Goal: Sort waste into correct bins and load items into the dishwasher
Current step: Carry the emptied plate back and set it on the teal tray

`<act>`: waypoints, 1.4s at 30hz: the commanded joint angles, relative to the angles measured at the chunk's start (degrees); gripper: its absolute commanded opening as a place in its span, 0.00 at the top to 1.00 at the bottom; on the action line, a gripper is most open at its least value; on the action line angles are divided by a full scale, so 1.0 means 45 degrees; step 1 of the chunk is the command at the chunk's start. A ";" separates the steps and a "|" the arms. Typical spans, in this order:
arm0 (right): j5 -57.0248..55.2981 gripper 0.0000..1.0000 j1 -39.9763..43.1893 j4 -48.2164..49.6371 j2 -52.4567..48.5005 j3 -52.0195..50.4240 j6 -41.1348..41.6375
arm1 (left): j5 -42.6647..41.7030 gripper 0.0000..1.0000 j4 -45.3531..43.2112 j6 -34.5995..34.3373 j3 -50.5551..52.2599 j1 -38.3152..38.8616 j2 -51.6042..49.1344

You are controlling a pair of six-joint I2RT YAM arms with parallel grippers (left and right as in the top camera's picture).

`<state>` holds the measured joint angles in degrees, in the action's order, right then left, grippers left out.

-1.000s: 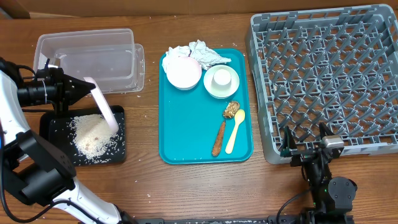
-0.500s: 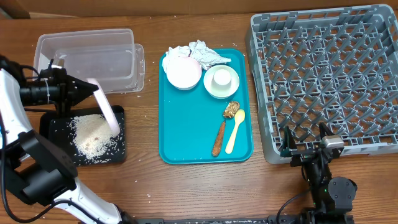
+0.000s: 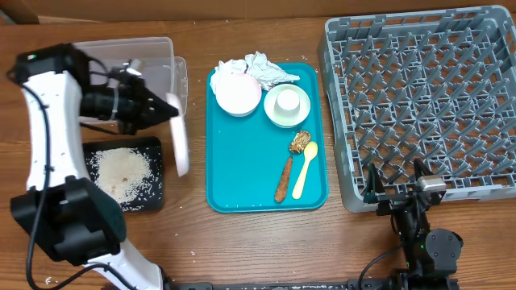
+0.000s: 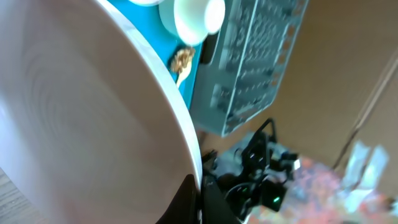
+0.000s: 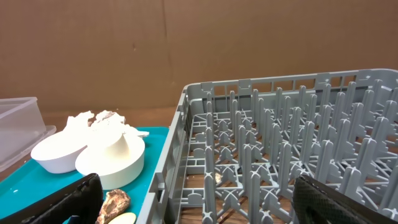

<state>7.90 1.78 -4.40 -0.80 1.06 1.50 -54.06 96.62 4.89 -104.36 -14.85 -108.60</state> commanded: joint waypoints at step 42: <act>-0.0126 0.00 0.0000 0.0058 0.0121 -0.0131 -0.0010 | 1.1691 0.96 -0.4303 -0.7203 0.0087 1.0899 -0.1151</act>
<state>7.90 1.78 -4.36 -0.80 1.06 1.45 -2.68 77.25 -25.63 -104.20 33.45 -111.13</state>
